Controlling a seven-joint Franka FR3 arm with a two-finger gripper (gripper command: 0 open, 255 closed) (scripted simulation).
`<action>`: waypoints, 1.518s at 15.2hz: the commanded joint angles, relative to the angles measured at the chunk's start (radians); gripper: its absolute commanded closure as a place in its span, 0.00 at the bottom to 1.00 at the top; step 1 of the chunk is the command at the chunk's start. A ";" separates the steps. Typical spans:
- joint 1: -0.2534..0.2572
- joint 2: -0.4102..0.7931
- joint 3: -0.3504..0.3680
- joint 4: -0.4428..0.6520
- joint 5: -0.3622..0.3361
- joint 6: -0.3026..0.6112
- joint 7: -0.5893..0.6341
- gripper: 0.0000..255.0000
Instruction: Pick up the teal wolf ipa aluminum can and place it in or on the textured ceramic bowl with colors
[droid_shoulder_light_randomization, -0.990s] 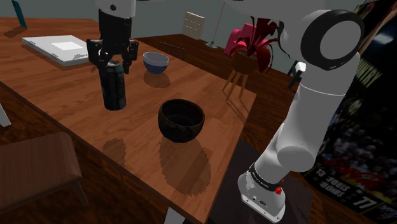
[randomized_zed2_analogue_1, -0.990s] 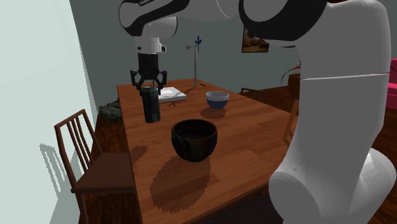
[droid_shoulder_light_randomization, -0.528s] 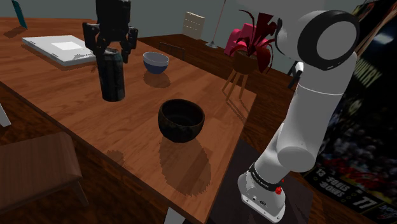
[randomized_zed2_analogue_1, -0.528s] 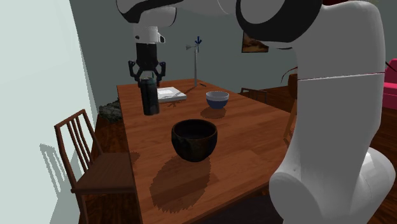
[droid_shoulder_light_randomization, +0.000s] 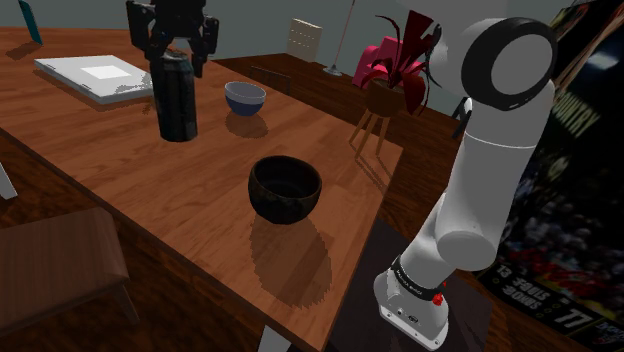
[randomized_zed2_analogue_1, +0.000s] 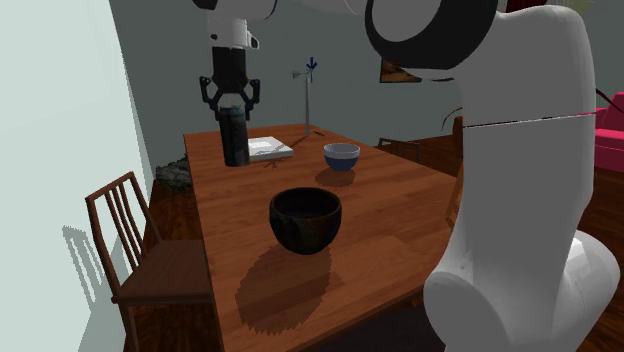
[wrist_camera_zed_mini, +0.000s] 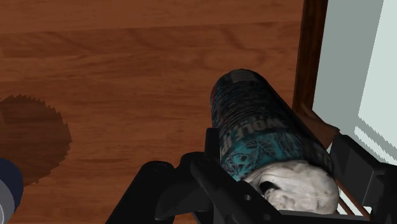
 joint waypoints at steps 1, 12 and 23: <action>0.009 0.018 0.001 0.053 -0.008 -0.036 0.005 1.00; -0.103 -0.347 -0.040 -0.284 0.153 -0.036 -0.116 1.00; -0.125 -0.760 -0.185 -0.590 0.257 -0.141 -0.286 1.00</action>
